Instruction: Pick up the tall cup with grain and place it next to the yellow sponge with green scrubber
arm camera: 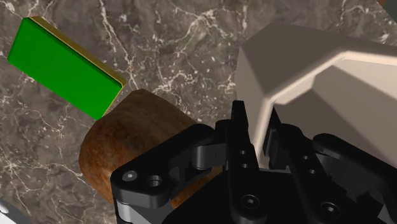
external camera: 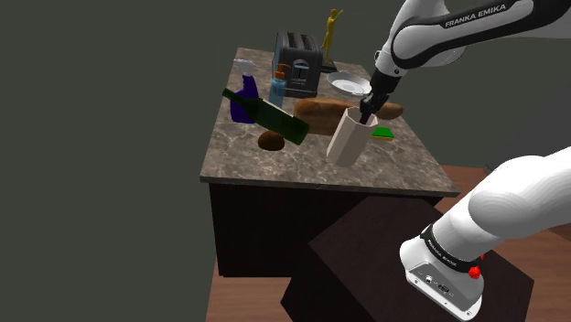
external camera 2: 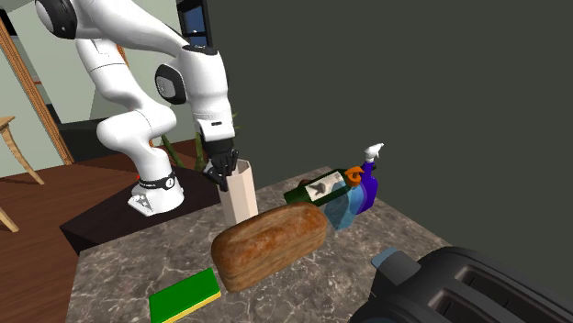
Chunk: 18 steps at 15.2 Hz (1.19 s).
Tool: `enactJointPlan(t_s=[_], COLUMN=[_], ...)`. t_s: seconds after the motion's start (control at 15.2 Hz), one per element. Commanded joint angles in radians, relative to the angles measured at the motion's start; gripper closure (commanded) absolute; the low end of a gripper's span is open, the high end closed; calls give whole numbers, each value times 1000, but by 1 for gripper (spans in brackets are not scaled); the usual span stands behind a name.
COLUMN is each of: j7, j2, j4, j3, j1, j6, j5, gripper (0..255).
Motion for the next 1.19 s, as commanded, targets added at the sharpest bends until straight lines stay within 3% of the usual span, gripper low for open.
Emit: enactJointPlan(t_s=[0.0,0.07,0.13,0.46,0.73,1.12], j7=[0,0,0,0,2,2], j2=[0,0,0,0,-57,-57], j4=[0,0,1,1,87,87], j3=[0,0,0,0,6,6], j1=[0,0,0,0,-1,-1], j6=[0,0,0,0,-143,-143], j5=[0,0,0,0,-1,0], gripper=[255,255,0,0,0,0])
